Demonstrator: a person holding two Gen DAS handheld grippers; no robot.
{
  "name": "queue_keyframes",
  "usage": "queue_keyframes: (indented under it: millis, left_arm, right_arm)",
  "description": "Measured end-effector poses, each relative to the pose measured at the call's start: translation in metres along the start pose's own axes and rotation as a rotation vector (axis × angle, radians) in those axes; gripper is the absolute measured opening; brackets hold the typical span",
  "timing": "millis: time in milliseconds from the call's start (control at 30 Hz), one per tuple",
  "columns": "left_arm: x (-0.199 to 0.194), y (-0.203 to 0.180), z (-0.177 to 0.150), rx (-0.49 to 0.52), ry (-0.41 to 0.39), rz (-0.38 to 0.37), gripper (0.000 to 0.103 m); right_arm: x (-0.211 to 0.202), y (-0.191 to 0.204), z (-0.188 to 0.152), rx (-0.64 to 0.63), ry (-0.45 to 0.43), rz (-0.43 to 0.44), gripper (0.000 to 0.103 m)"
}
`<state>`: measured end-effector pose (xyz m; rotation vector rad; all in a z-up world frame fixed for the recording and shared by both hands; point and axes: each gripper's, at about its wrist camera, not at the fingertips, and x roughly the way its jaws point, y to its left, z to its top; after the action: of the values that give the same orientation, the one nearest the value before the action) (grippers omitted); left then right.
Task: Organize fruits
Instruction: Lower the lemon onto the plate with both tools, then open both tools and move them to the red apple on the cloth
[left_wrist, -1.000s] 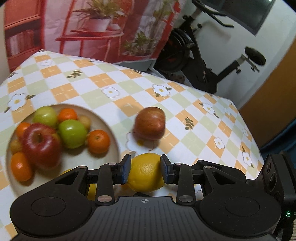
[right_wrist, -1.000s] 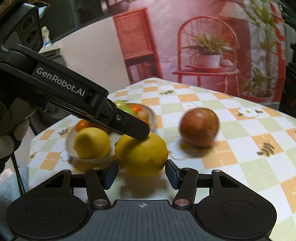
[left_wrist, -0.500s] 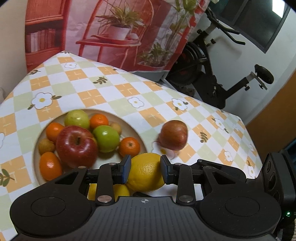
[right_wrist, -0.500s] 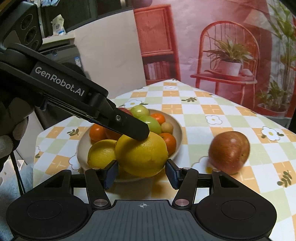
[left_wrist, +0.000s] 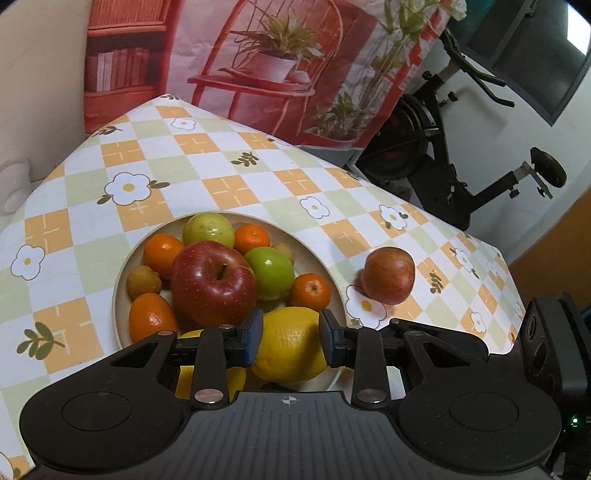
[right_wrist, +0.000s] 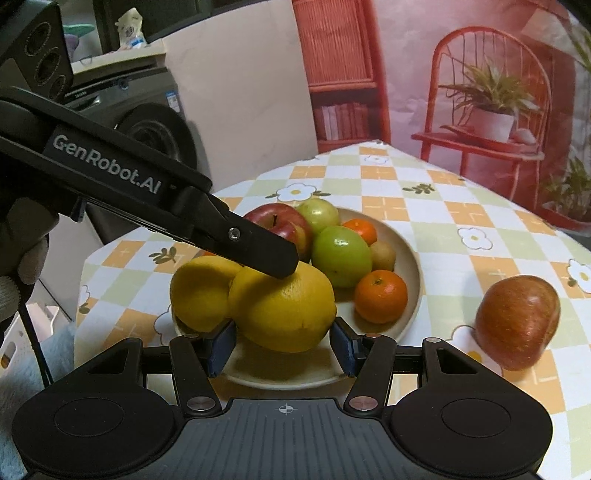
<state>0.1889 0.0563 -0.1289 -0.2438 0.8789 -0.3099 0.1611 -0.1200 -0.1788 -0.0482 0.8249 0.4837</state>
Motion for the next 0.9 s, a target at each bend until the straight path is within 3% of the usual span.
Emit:
queue_keyframes:
  millis: [500, 900]
  left_arm:
    - [0.010, 0.000, -0.001, 0.016, 0.013, 0.057, 0.034]
    - [0.009, -0.005, -0.001, 0.019, 0.003, 0.083, 0.034]
  right_arm:
    - [0.007, -0.002, -0.003, -0.001, 0.020, -0.029, 0.052]
    - [-0.028, -0.013, -0.013, -0.018, -0.070, -0.073, 0.054]
